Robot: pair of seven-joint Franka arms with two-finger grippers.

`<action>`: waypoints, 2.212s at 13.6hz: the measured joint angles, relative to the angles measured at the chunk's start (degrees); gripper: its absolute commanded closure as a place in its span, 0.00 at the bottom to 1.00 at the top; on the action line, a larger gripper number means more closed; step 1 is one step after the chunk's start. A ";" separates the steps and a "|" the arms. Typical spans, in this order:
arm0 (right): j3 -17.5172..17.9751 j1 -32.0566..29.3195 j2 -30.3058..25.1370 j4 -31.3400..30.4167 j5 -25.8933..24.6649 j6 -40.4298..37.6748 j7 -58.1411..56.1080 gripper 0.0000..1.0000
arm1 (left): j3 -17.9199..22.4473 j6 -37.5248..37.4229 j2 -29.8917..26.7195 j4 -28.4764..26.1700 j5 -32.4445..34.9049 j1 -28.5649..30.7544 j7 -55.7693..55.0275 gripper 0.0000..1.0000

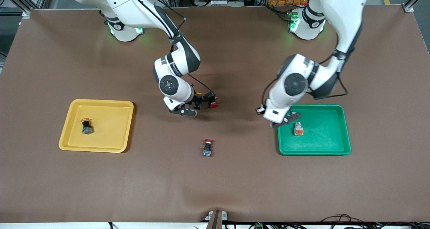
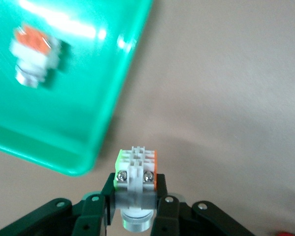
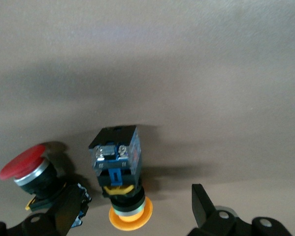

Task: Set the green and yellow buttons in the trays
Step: 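Carry the white button to the green tray while the right gripper carries blue to yellow, then release the buttons in the trays and lift both grippers away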

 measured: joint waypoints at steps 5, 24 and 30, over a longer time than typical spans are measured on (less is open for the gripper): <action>-0.42 0.03 0.00 -0.26 -0.02 0.13 -0.01 1.00 | 0.08 -2.17 0.02 0.86 4.91 8.66 16.19 0.74; -31.30 -4.14 -7.47 2.24 -0.22 -19.17 -40.01 1.00 | -1.01 5.54 9.77 4.81 12.11 21.51 36.28 0.00; -32.39 -11.29 -6.56 4.13 -1.69 -19.54 -51.95 0.00 | -2.40 5.52 6.36 5.79 12.11 21.50 36.30 0.00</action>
